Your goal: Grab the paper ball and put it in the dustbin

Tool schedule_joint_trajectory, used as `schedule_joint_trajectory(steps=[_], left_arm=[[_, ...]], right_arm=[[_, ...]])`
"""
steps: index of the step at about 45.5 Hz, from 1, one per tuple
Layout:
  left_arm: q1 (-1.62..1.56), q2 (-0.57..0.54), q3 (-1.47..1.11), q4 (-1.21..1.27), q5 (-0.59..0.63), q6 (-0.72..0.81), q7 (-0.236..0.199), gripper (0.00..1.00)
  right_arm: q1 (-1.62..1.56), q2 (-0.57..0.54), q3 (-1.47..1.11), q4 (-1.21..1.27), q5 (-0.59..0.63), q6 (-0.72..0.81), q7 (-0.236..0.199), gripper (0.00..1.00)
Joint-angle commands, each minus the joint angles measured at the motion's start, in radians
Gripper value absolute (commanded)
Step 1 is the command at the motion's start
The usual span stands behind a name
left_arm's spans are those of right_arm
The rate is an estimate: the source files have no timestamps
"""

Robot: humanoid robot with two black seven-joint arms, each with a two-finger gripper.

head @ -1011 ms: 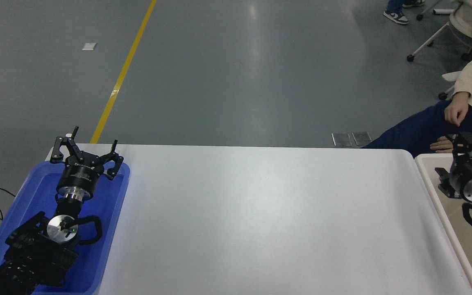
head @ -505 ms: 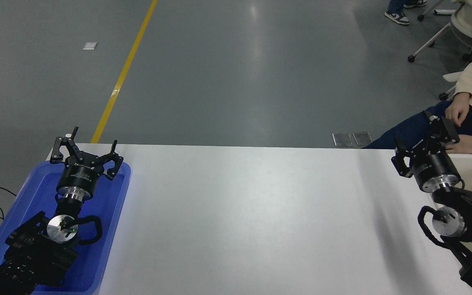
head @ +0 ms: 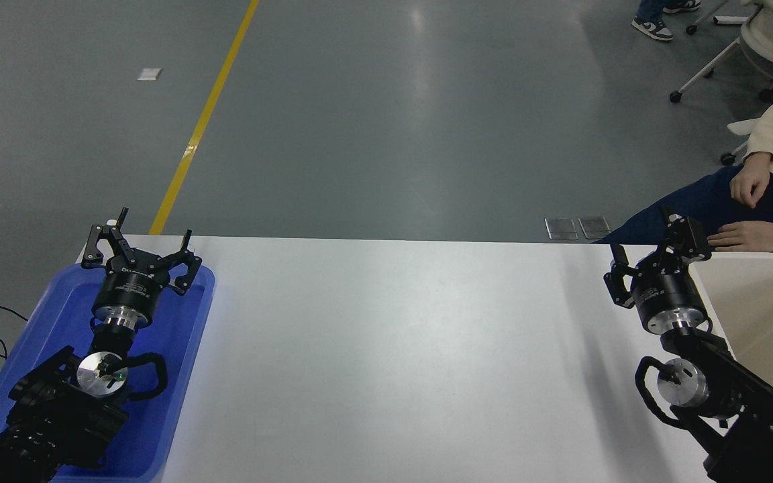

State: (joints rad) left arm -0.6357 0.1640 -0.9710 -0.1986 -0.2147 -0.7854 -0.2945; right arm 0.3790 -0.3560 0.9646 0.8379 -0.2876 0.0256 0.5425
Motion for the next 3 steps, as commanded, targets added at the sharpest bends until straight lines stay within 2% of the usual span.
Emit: schedule_joint_trajectory(steps=[1,3], left_arm=[[-0.001,0.0,0.0,0.001,-0.002,0.0,0.0,1.0],[0.001,0.0,0.0,0.001,-0.002,0.0,0.0,1.0]], right_arm=[[-0.005,-0.017,-0.004,-0.002,-0.015,0.017,0.008,1.0],[-0.005,-0.018,-0.006,0.001,-0.015,0.019,0.008,1.0]])
